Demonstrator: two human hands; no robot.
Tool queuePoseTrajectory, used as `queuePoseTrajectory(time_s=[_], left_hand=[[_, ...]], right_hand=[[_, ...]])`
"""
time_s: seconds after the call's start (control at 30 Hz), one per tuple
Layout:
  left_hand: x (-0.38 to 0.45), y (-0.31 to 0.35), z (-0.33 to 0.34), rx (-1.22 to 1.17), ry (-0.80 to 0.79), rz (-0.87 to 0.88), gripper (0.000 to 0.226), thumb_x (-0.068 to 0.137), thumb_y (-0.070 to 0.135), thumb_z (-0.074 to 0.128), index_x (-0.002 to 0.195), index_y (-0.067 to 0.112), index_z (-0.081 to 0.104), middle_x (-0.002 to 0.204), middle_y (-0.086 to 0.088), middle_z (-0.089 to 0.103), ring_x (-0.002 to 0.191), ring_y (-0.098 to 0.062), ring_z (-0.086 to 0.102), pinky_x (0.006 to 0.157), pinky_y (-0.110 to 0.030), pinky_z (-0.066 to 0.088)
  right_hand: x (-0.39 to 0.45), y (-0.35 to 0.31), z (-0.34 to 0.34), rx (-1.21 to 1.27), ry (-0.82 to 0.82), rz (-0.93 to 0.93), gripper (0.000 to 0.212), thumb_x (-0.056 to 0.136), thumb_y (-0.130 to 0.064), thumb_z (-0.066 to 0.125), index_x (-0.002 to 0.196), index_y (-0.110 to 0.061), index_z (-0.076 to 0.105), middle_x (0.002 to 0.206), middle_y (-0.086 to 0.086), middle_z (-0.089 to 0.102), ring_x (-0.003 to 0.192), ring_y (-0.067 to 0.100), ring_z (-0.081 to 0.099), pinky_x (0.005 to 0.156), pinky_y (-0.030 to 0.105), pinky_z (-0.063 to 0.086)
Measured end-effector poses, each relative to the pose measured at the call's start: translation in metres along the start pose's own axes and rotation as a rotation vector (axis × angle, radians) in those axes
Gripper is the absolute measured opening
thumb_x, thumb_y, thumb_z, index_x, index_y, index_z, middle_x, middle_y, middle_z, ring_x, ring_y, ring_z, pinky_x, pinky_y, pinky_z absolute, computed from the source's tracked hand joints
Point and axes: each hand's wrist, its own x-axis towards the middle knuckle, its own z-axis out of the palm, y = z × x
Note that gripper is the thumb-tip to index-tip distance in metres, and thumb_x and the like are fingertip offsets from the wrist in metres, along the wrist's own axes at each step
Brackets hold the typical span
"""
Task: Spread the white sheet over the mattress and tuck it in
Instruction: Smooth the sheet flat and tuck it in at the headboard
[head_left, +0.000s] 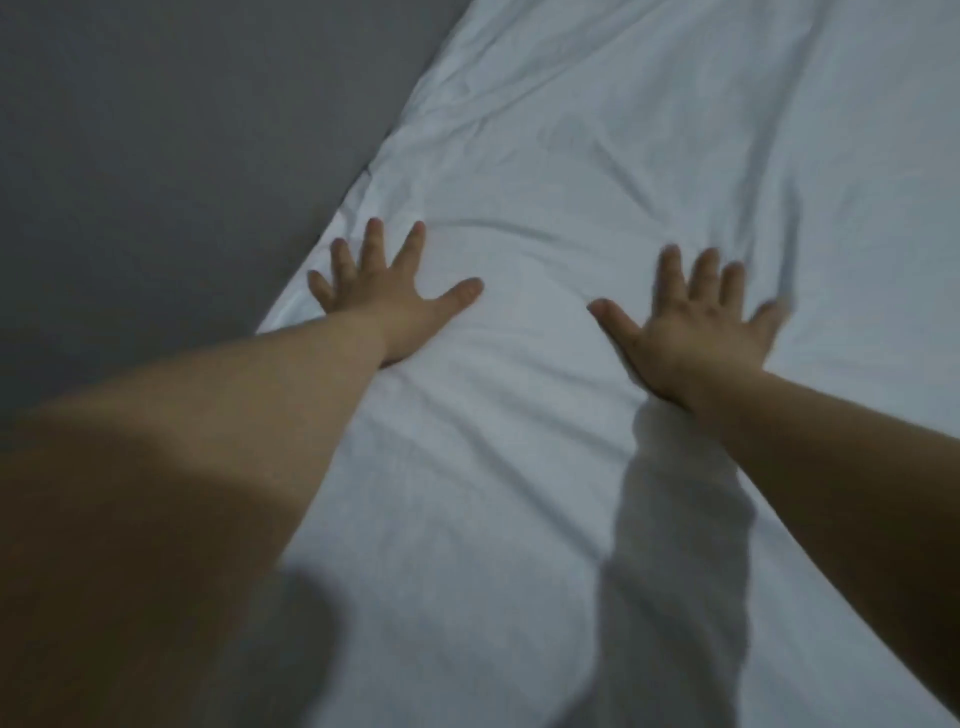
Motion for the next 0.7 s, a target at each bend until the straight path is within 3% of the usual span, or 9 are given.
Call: queuePoseTrajectory(time_s=[0.1,0.17,0.2,0.27,0.37,0.43,0.53,0.63,0.7], left_hand=[[-0.037,-0.027,-0.023,-0.101,-0.01,0.022,0.083,0.087,0.071,0.035,0.153,0.028,0.01,0.161,0.001,-0.002,0.149,-0.021,0.001,0.121,-0.046,0.005],[-0.079,-0.036,-0.021,-0.022,0.092,-0.003,0.073,0.093,0.061,0.033,0.152,0.023,0.017,0.161,-0.002,0.003,0.148,-0.022,0.005,0.121,-0.045,0.007],[-0.103,-0.033,-0.017,0.043,0.123,0.011,0.072,0.092,0.063,0.031,0.152,0.026,0.015,0.161,-0.002,-0.001,0.148,-0.023,0.001,0.121,-0.046,0.003],[-0.138,-0.015,0.001,0.098,0.118,0.087,0.077,0.088,0.071,0.026,0.152,0.035,0.002,0.16,0.001,-0.015,0.147,-0.026,-0.014,0.118,-0.05,-0.006],[-0.171,-0.02,0.04,0.187,0.04,0.147,0.083,0.078,0.083,0.016,0.147,0.045,-0.012,0.156,0.008,-0.026,0.144,-0.027,-0.024,0.115,-0.057,-0.009],[-0.184,-0.057,0.061,0.205,0.035,0.049,0.086,0.074,0.087,0.009,0.145,0.046,-0.016,0.156,0.011,-0.026,0.145,-0.027,-0.021,0.115,-0.056,-0.009],[-0.216,-0.128,0.061,0.141,0.013,-0.137,0.084,0.079,0.081,0.015,0.148,0.042,-0.014,0.159,0.005,-0.018,0.147,-0.028,-0.009,0.119,-0.049,0.0],[-0.262,-0.166,0.044,0.076,-0.092,-0.226,0.08,0.088,0.068,0.024,0.152,0.03,-0.008,0.161,-0.005,-0.008,0.148,-0.028,0.003,0.12,-0.043,0.013],[-0.279,-0.162,0.044,0.042,-0.088,-0.305,0.078,0.092,0.064,0.026,0.153,0.025,-0.004,0.16,-0.007,-0.003,0.146,-0.031,0.011,0.118,-0.044,0.019]], right_hand=[[-0.076,0.121,0.016,0.026,-0.03,0.391,0.115,0.061,-0.096,0.001,0.151,-0.025,0.003,0.16,0.01,0.003,0.146,0.039,0.006,0.111,0.065,0.01],[-0.103,0.147,0.003,0.163,-0.037,0.651,0.119,0.065,-0.095,0.015,0.15,-0.012,0.013,0.156,0.022,0.01,0.141,0.047,0.013,0.112,0.064,0.012],[-0.11,0.135,-0.003,0.212,-0.016,0.65,0.108,0.076,-0.086,0.027,0.15,-0.008,0.015,0.156,0.024,0.01,0.142,0.047,0.013,0.114,0.062,0.012],[-0.108,0.073,-0.008,0.24,0.034,0.347,0.087,0.088,-0.067,0.037,0.152,-0.015,0.011,0.159,0.017,0.005,0.146,0.038,0.007,0.115,0.056,0.01],[-0.137,-0.037,0.004,0.252,-0.052,-0.26,0.077,0.09,-0.067,0.029,0.152,-0.031,0.003,0.161,0.003,-0.006,0.148,0.03,-0.003,0.115,0.055,0.004],[-0.181,-0.041,0.035,0.137,-0.091,-0.323,0.079,0.087,-0.073,0.02,0.151,-0.033,-0.001,0.161,0.0,-0.009,0.148,0.03,-0.009,0.115,0.057,-0.001],[-0.245,0.062,0.062,0.041,-0.049,0.012,0.088,0.079,-0.081,0.006,0.152,-0.032,0.0,0.162,0.001,-0.003,0.149,0.029,-0.001,0.116,0.055,0.007],[-0.3,0.178,0.046,0.071,-0.215,0.535,0.13,0.049,-0.099,-0.004,0.149,-0.017,0.013,0.154,0.019,0.021,0.139,0.044,0.025,0.109,0.06,0.026],[-0.301,0.194,0.034,0.084,-0.299,0.62,0.146,0.034,-0.103,-0.004,0.14,-0.007,0.027,0.136,0.029,0.039,0.124,0.05,0.04,0.101,0.062,0.037]])
